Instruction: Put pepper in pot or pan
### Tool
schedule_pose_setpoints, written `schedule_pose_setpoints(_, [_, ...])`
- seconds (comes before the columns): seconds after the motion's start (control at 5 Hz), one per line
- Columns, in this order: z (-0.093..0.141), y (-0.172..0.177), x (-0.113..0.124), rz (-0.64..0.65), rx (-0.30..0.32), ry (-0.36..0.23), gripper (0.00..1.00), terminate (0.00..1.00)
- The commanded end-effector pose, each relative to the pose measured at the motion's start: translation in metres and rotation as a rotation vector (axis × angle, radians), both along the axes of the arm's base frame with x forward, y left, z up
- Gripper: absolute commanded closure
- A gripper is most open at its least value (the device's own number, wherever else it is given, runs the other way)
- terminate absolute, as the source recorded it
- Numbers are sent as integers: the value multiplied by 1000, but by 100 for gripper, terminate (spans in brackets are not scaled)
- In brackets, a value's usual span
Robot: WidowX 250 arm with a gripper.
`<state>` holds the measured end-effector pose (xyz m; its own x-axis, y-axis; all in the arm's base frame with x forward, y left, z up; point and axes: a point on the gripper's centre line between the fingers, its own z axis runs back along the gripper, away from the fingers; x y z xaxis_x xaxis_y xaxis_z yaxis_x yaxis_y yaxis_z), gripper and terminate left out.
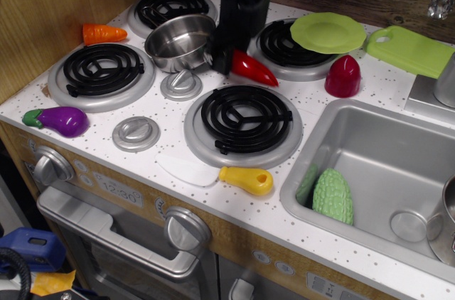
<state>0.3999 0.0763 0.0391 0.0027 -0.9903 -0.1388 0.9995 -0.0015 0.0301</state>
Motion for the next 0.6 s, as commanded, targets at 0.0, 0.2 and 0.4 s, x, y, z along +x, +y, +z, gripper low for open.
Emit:
schedule_pose_setpoints(0.0, [74,17,3,-42,91,-49,100,0])
schedule_pose_setpoints(0.2, [83,37,3,-77,119,-45,100,0])
schedule_pose_setpoints(0.4, [76,64,6,-139,139,-76,100,0])
